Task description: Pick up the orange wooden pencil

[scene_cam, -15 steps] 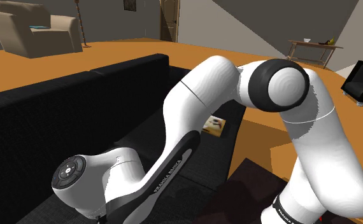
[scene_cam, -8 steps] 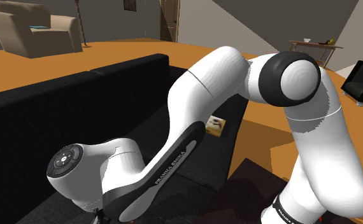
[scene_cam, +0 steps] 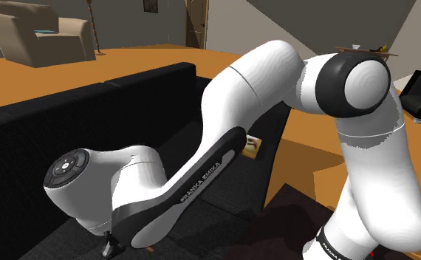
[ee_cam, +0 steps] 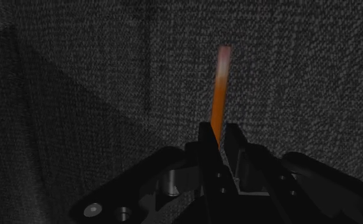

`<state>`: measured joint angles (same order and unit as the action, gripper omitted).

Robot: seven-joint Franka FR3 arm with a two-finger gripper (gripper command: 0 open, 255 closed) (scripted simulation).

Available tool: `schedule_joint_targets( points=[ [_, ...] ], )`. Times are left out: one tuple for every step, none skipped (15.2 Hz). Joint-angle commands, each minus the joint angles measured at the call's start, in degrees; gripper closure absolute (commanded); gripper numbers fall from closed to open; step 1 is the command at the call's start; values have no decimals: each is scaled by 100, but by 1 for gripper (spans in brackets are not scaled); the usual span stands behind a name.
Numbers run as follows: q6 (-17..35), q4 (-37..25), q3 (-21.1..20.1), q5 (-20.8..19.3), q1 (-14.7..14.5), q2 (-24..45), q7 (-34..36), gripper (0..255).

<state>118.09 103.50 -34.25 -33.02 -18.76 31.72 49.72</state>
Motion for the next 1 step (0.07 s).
schedule_joint_targets(
  points=[
    [-23,0,-11,20,16,-29,-23,255]
  ],
)
